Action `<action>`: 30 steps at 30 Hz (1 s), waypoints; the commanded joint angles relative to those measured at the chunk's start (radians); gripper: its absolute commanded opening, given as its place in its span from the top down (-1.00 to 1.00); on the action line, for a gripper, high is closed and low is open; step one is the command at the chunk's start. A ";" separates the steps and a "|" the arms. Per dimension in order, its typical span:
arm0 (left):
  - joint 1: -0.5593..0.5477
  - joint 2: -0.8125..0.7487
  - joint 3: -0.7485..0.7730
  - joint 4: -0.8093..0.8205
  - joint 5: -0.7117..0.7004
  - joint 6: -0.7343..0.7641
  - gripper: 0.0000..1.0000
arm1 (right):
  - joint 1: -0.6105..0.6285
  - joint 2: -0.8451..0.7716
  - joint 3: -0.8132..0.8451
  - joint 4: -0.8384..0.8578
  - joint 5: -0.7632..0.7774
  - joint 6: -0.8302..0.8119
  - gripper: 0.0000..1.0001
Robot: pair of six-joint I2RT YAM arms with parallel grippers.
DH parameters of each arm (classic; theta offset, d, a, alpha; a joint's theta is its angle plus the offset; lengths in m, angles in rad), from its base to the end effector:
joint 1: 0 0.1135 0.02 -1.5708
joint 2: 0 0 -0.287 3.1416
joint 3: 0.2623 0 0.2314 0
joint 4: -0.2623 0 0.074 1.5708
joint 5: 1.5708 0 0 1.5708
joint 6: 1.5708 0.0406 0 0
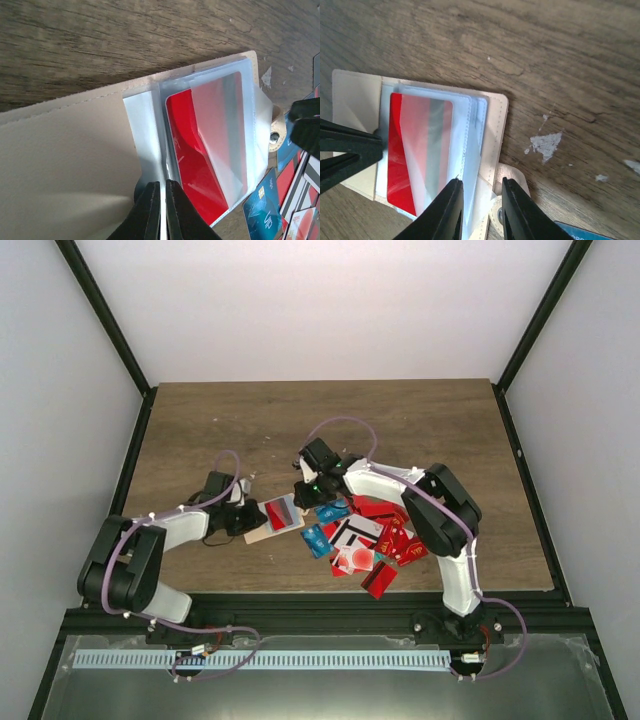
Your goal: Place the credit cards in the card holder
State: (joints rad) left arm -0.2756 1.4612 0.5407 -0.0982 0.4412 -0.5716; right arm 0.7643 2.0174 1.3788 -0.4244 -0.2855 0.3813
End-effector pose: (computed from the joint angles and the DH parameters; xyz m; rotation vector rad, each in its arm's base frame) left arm 0.2163 -0.0792 0.1630 -0.2275 2.6841 -0.8626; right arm 0.2910 0.2948 0.1886 -0.6302 2.7065 0.7260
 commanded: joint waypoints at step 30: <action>-0.029 0.125 0.048 0.038 0.017 0.087 0.91 | -0.009 0.064 0.124 0.003 -0.065 0.060 0.42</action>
State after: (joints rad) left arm -0.2955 1.5494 0.5838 -0.0498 0.4763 -0.5083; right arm 0.7612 2.0830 1.4731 -0.4072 -0.3840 0.4427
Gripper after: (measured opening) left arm 0.045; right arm 0.285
